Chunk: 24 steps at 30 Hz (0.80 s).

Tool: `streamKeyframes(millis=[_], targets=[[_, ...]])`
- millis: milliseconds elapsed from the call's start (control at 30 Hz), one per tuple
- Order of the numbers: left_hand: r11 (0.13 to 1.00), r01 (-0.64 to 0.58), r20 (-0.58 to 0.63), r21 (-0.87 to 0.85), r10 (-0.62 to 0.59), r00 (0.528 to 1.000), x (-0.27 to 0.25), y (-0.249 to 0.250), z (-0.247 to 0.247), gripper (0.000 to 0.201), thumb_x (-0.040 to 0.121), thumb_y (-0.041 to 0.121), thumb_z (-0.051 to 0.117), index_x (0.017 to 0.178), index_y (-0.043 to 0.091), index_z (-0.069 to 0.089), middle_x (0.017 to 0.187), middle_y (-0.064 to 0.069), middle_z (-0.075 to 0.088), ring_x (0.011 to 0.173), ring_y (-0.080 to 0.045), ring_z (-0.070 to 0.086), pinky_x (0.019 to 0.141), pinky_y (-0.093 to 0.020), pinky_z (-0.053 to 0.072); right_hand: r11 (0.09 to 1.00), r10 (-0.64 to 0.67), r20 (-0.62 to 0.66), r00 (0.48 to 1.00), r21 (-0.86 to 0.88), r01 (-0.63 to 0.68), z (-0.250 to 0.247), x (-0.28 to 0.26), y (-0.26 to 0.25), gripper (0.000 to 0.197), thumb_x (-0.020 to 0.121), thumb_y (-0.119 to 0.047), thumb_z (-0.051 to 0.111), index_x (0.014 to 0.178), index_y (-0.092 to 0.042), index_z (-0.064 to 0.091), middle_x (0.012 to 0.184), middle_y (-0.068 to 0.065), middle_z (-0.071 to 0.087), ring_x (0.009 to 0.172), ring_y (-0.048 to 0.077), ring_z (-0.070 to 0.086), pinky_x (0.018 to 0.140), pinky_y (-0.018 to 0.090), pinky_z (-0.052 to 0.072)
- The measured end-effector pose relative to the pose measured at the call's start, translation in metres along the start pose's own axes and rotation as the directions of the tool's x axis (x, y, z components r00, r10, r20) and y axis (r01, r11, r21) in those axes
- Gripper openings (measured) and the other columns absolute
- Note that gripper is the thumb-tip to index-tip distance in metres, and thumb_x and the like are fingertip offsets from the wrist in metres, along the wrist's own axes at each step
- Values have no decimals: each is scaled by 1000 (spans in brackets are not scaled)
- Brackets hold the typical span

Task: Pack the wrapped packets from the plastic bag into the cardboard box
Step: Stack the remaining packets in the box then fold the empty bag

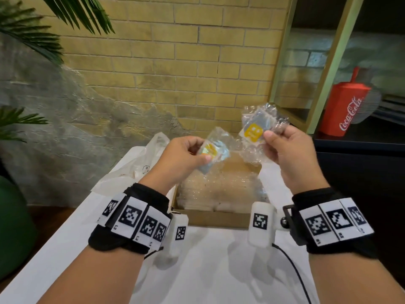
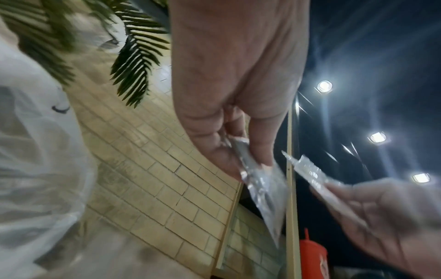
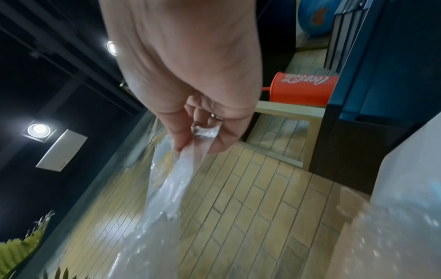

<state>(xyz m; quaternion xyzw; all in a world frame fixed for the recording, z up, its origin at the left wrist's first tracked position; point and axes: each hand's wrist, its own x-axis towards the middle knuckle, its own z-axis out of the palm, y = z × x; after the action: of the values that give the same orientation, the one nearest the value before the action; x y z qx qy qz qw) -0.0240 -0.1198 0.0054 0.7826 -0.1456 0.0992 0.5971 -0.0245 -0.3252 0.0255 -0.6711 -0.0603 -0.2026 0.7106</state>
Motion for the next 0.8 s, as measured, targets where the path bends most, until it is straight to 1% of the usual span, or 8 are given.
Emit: streamKeyframes(millis=[133, 233, 300, 433, 500, 633, 700, 800], targets=[[973, -20, 89, 230, -1, 996, -1, -2, 10, 38, 73, 7, 76, 80, 41, 61, 74, 4, 59, 65, -9, 52, 70, -29, 48, 999, -36, -17, 999, 35, 37, -11, 3, -6, 28, 90, -3, 55, 69, -22, 53, 66, -5, 57, 62, 7, 51, 61, 17, 48], [949, -43, 128, 313, 3, 992, -4, -2, 12, 29, 75, 7, 73, 80, 35, 67, 76, 2, 67, 63, -6, 54, 67, -27, 48, 998, -51, -8, 999, 32, 51, -11, 3, -6, 30, 90, -3, 54, 67, -22, 52, 64, -6, 56, 61, 7, 50, 60, 18, 47], [918, -39, 169, 395, -31, 985, -4, -2, 11, 20, 81, 7, 67, 93, 23, 73, 79, 2, 67, 69, -7, 54, 67, -25, 46, 998, -56, 7, 998, 20, 56, -10, 2, -6, 29, 91, -3, 54, 68, -21, 51, 65, -5, 56, 60, 6, 50, 60, 19, 47], [836, -28, 317, 547, -177, 932, -4, -5, 9, 43, 89, -3, 50, 122, 24, 62, 88, 14, 61, 77, 0, 53, 76, -16, 46, 998, -56, 36, 998, -1, 56, -8, 1, -6, 22, 90, -4, 55, 75, -19, 54, 65, -7, 59, 50, -3, 53, 56, 15, 46], [825, -37, 339, 564, -191, 921, -4, -5, 8, 46, 88, -5, 50, 121, 24, 62, 85, 17, 57, 73, 3, 51, 73, -14, 45, 998, -56, 48, 997, -12, 57, -8, 1, -6, 21, 91, -4, 55, 75, -19, 55, 67, -7, 59, 52, -2, 53, 57, 15, 46], [798, -26, 330, 602, -219, 918, -4, -6, 9, 33, 83, -5, 58, 100, 21, 71, 86, 13, 63, 72, -2, 53, 61, -9, 41, 999, -50, 59, 997, -14, 51, -8, 1, -5, 22, 91, -4, 55, 75, -20, 56, 62, -11, 60, 54, -1, 53, 58, 16, 46], [765, -38, 352, 643, -251, 902, -7, -4, 9, 30, 84, -2, 58, 100, 18, 73, 86, 13, 63, 67, 2, 52, 55, -6, 38, 999, -47, 67, 997, -17, 48, -8, 0, -5, 23, 91, -4, 55, 74, -21, 57, 60, -12, 60, 54, -1, 53, 58, 16, 46], [707, -152, 458, 691, -265, 849, -10, -5, 11, 34, 89, 1, 52, 107, 21, 72, 108, 7, 62, 81, -5, 54, 68, -16, 45, 999, -44, 78, 996, -14, 45, -6, 0, -5, 25, 91, -4, 55, 73, -21, 55, 59, -12, 62, 53, -3, 55, 57, 16, 46]])
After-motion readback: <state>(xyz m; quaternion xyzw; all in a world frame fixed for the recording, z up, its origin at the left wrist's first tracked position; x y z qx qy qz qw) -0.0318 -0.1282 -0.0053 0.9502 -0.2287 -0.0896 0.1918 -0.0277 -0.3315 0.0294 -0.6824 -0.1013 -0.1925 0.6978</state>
